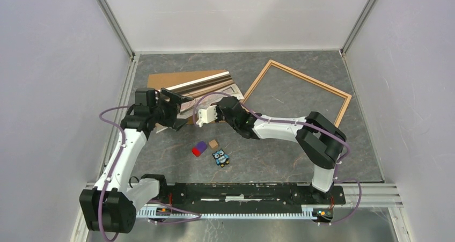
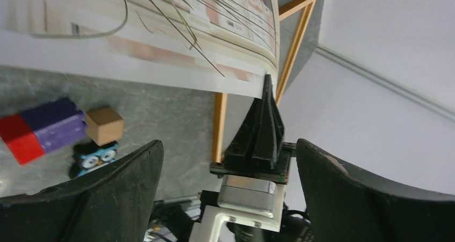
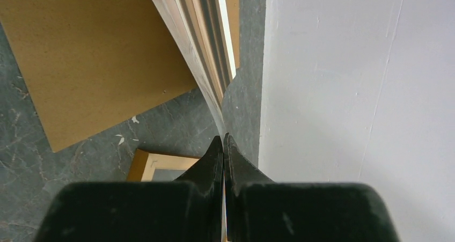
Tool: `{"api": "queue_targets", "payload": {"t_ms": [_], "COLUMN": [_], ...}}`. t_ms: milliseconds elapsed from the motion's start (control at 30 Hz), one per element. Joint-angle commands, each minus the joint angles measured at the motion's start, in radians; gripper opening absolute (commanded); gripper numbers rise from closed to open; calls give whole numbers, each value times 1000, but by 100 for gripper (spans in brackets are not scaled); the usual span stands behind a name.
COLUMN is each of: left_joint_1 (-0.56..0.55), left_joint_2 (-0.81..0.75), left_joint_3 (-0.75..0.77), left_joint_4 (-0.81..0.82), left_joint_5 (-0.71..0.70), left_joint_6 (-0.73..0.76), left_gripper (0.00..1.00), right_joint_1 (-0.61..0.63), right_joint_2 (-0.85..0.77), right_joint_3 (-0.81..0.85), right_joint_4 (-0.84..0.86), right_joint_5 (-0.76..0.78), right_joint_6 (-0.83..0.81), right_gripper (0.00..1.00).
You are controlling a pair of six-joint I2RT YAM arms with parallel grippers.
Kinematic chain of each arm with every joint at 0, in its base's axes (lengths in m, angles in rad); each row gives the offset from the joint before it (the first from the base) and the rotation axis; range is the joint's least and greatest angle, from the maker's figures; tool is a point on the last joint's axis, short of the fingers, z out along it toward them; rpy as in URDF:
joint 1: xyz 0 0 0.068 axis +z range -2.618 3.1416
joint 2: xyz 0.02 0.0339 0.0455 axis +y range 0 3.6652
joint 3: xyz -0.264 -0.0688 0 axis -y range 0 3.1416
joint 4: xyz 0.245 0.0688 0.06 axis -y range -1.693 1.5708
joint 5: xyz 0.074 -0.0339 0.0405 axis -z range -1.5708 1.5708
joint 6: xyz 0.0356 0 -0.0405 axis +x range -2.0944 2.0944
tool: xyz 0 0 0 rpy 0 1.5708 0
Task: Put the photo into the frame
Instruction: Pick up the photo at the center of the board.
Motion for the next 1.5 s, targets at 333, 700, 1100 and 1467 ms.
{"api": "queue_targets", "payload": {"t_ms": [333, 700, 1100, 1467], "left_joint_1": [-118, -122, -120, -80], "left_joint_2": [130, 212, 194, 121], "left_joint_3": [-12, -36, -8, 89], "left_joint_4": [88, 160, 79, -112], "left_joint_5": [-74, -210, -291, -307], "left_joint_6": [-367, -404, -323, -38], "left_gripper": [94, 64, 10, 2], "right_joint_1": [39, 74, 112, 64], "right_joint_2": [-33, -44, -55, -499], "right_joint_3": [9, 9, 29, -275], "right_joint_4": [17, -1, -86, -120], "right_joint_5": [52, 75, 124, -191], "right_joint_6": [120, 159, 248, 388], "right_gripper": [0, 0, 24, 98]}}
